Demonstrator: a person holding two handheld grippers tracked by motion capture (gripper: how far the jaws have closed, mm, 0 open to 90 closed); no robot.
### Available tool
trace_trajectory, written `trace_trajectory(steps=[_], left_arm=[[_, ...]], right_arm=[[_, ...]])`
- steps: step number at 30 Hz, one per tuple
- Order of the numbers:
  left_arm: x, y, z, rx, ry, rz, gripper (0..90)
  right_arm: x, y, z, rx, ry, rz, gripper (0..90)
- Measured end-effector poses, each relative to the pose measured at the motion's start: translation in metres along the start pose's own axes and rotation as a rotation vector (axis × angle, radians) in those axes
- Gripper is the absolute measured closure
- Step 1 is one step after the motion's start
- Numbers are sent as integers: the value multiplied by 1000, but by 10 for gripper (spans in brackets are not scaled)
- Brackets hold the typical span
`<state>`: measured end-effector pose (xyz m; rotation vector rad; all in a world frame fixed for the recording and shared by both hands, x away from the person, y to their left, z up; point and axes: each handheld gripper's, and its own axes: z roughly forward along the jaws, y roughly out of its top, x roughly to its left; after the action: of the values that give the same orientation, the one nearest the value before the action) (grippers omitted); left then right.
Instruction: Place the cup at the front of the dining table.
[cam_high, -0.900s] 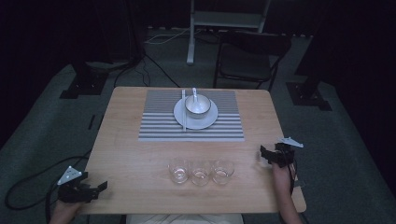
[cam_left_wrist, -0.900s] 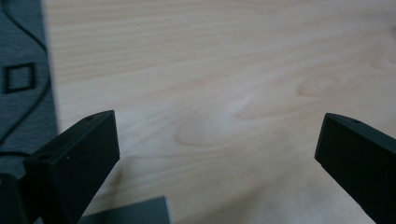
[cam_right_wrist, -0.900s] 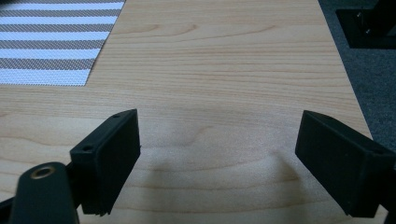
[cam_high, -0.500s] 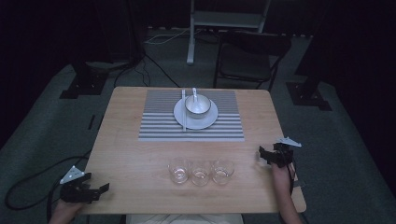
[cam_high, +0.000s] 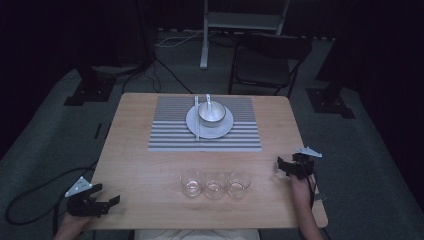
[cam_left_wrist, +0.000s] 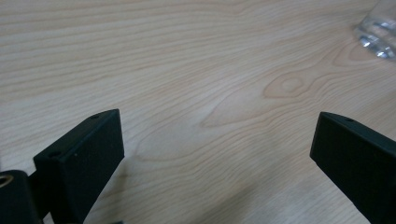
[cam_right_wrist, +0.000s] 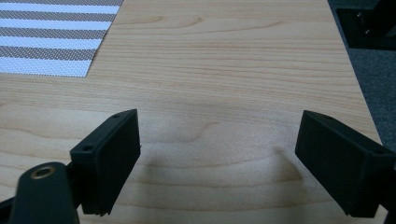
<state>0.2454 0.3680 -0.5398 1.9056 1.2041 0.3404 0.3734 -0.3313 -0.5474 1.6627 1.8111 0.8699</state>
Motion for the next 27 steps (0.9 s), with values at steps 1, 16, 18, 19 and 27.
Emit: trace_trajectory(steps=[1,16,18,19,27], left_arm=[[-1,0,1,-1,0,-1,33],[-26,23,8,-21,-64,71,33],[-31,28,9,-19,-65,87,33],[-34,30,10,-27,-79,97,33],[-48,55,23,-49,-136,139,33]], right_arm=[[0,0,0,1,2,0,135],[1,1,1,11,-11,-4,135],[1,1,1,10,-12,-2,135],[1,1,1,10,-11,-1,135],[1,1,2,14,-10,-1,135]])
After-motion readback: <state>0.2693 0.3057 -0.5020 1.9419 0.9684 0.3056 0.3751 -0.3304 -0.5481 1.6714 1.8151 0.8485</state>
